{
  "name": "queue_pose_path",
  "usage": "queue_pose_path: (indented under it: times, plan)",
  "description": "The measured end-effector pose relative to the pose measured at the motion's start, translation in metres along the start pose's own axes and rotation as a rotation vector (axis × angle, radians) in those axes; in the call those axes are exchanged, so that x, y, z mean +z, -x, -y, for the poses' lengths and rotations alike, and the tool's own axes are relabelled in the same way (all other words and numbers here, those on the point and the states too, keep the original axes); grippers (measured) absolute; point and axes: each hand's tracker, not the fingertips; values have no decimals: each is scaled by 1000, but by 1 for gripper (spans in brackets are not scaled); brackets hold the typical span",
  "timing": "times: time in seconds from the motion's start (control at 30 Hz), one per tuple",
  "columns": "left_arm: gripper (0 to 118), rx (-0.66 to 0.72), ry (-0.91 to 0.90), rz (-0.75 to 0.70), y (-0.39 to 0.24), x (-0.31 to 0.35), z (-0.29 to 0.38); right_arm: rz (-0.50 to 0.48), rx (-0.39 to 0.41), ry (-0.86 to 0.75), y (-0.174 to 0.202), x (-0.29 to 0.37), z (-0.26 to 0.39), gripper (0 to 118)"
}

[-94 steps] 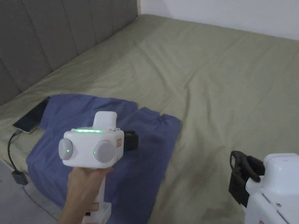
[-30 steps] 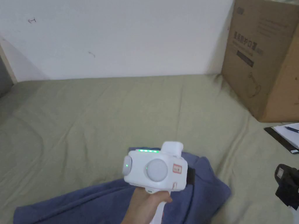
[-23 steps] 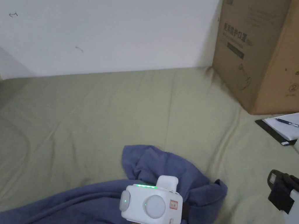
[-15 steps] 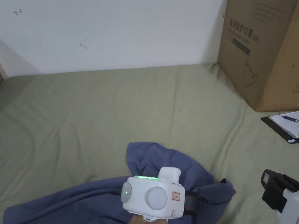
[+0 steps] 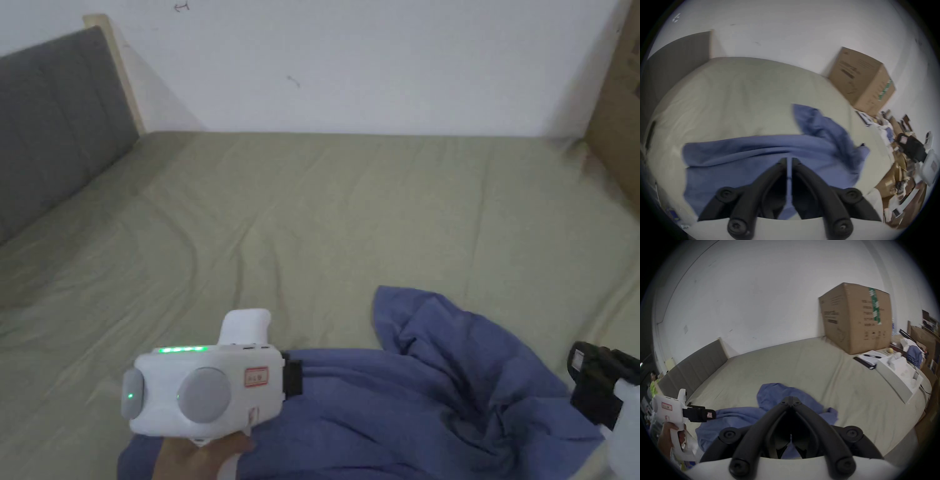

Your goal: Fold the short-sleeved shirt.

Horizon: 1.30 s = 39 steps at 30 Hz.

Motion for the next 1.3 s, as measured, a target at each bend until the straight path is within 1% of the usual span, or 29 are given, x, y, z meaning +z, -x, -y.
queue_pose_path:
  times: [0.03, 0.1, 0.17, 0.27, 0.37, 0.4, 0.43, 0.47, 0.5, 0.53, 0.57, 0.6, 0.67, 0.73, 0.77, 0.8, 0.83, 0.87, 0.9, 0.93, 0.97, 1.0, 1.07, 1.13, 1.17, 1.23, 1.3]
  plan:
    - [0, 26, 4, -23, 18, 4, 5, -15, 18, 8, 8, -5, 1, 0]
    - [0, 180, 8, -22, 62, 11, 15, -42, 48, 26, 26, -15, 3, 0]
    - [0, 261, 11, -52, 94, 12, 22, -69, 62, 50, 40, -25, 6, 0]
    - [0, 266, 5, -137, 120, 13, 24, -90, 79, 79, 55, -40, 10, 0]
    - [0, 268, 26, -142, 140, 6, 14, -94, 101, 100, 65, -51, 14, 0]
    - [4, 272, 34, -150, 144, 2, 11, -97, 106, 107, 67, -55, 15, 0]
    - [16, 272, 40, -152, 149, -2, 5, -97, 108, 114, 69, -58, 17, 0]
    - [35, 265, 44, -158, 153, -7, 0, -97, 110, 123, 70, -61, 18, 0]
    - [70, 252, 43, -167, 155, -13, -5, -98, 115, 132, 71, -64, 20, 0]
    - [94, 244, 41, -185, 156, -18, -10, -97, 123, 141, 72, -67, 22, 0]
    - [107, 240, 36, -194, 159, -24, -16, -93, 133, 153, 73, -70, 23, 0]
    - [110, 238, 24, -190, 161, -28, -21, -89, 141, 160, 73, -72, 25, 0]
    - [110, 271, 25, -162, 169, -41, -33, -83, 149, 172, 73, -77, 28, 0]
    - [108, 319, 77, -130, 175, -60, -40, -78, 146, 183, 72, -81, 31, 0]
    - [103, 324, 98, -130, 176, -69, -40, -77, 143, 191, 71, -82, 33, 0]
    - [80, 319, 111, -132, 171, -73, -37, -77, 142, 197, 70, -84, 34, 0]
    - [65, 297, 135, -148, 164, -78, -31, -75, 142, 203, 69, -85, 36, 0]
    - [52, 185, 129, -286, 152, -81, -24, -70, 143, 208, 68, -87, 37, 0]
    - [41, 104, 96, -327, 144, -79, -18, -68, 142, 213, 66, -88, 39, 0]
    - [29, 91, 83, -309, 147, -80, -16, -68, 140, 221, 64, -90, 40, 0]
    - [10, 119, 85, -291, 148, -77, -19, -67, 137, 227, 61, -92, 41, 0]
    - [3, 138, 83, -293, 150, -76, -23, -66, 134, 231, 59, -93, 41, 0]
    - [3, 238, 96, -241, 160, -73, -27, -75, 103, 248, 53, -96, 38, 0]
    - [3, 206, 95, -255, 157, -73, -26, -104, 51, 260, 43, -99, 31, 0]
    - [3, 196, 91, -261, 153, -71, -26, -108, 40, 262, 37, -103, 25, 0]
    - [3, 185, 87, -259, 146, -64, -27, -106, 52, 272, 28, -114, 12, 0]
    - [3, 184, 71, -256, 142, -58, -29, -125, 113, 315, 22, -130, -3, 0]
